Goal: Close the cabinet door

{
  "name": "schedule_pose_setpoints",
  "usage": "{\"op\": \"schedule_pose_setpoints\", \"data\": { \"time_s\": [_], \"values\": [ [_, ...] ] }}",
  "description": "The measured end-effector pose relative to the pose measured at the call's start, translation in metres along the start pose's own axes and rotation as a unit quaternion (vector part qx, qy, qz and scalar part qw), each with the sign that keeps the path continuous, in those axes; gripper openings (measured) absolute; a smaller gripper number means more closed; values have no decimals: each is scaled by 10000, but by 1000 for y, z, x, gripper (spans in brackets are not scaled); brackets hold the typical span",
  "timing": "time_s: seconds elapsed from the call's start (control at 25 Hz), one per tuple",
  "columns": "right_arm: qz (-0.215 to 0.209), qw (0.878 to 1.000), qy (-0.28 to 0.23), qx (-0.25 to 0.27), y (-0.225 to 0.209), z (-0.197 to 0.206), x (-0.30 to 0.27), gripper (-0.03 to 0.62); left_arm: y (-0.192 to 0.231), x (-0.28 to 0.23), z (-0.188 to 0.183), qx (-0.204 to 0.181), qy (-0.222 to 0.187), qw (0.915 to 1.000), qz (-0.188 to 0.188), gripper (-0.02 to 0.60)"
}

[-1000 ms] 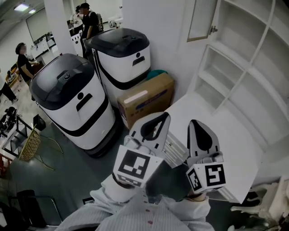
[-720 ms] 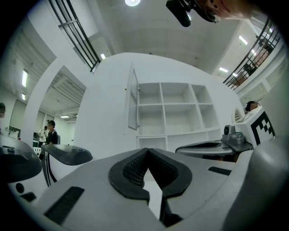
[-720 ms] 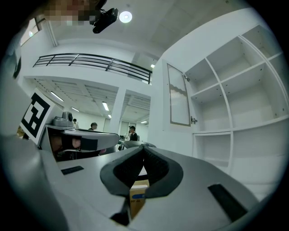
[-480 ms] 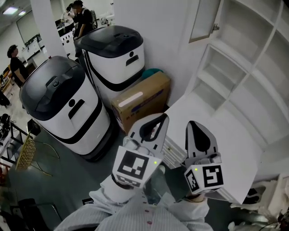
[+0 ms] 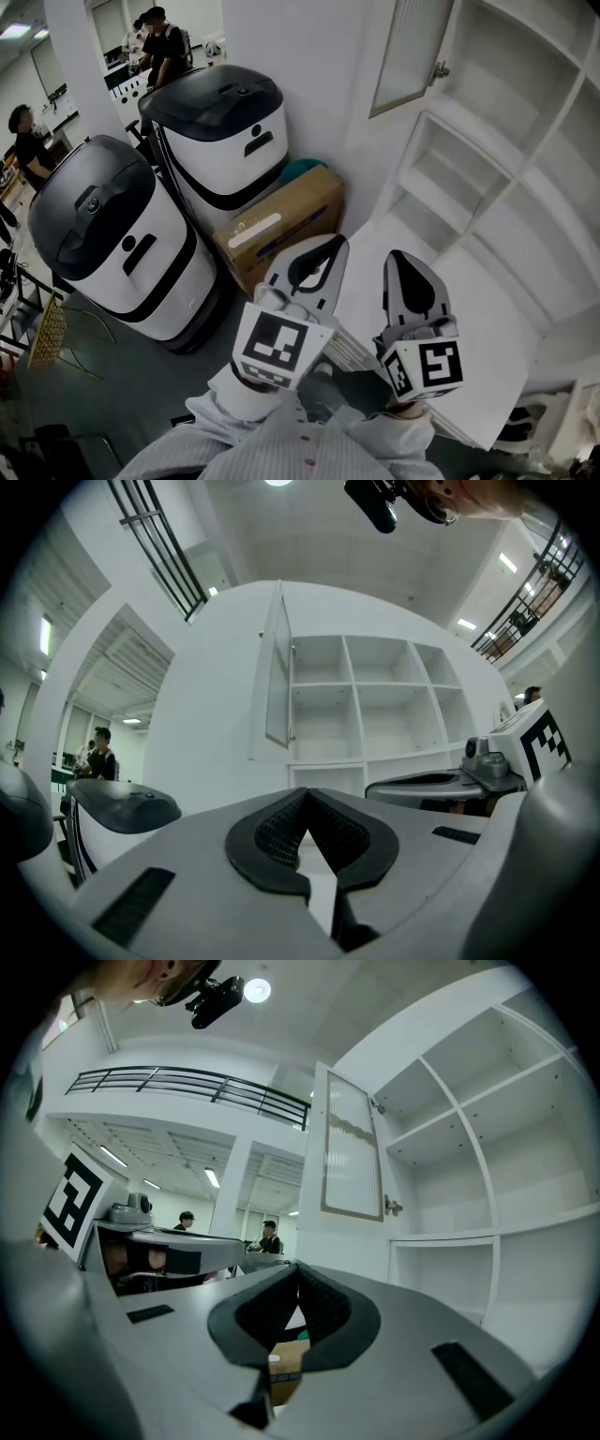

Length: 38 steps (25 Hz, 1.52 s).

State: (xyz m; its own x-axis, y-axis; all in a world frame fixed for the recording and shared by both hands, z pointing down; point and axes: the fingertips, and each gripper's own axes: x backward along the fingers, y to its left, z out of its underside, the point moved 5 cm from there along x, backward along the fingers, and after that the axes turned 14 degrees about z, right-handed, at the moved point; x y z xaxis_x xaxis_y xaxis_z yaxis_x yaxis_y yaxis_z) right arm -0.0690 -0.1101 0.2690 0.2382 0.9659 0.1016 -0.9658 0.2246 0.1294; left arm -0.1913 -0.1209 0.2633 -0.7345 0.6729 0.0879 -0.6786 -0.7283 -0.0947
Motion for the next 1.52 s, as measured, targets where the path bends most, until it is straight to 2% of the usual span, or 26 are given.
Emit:
{"op": "schedule_pose_setpoints", "data": {
  "time_s": [0.28,0.52,0.8,1.08,1.36,1.52],
  "values": [
    [-126,9999,-78,42,-46,-7,-37,12,8,-53,-10,-43,-21,9999,-130,9],
    [-264,9996,-84,19,-67,-6,-59,12,16,-76,-11,-63,32,9995,-304,9],
    [-369,9993,-77,-43,-67,-2,-79,12,35,-84,-13,-108,147,9992,-355,9],
    [-341,9993,-102,-130,-62,-1,-102,12,61,-80,-29,-90,-209,9983,-536,11],
    [-379,9991,-117,-152,-54,1,-115,12,82,-74,-30,114,-222,9982,-541,13],
    [-399,9990,-101,-159,-52,3,-117,12,90,-76,-38,123,-330,9979,-537,110]
  ]
}}
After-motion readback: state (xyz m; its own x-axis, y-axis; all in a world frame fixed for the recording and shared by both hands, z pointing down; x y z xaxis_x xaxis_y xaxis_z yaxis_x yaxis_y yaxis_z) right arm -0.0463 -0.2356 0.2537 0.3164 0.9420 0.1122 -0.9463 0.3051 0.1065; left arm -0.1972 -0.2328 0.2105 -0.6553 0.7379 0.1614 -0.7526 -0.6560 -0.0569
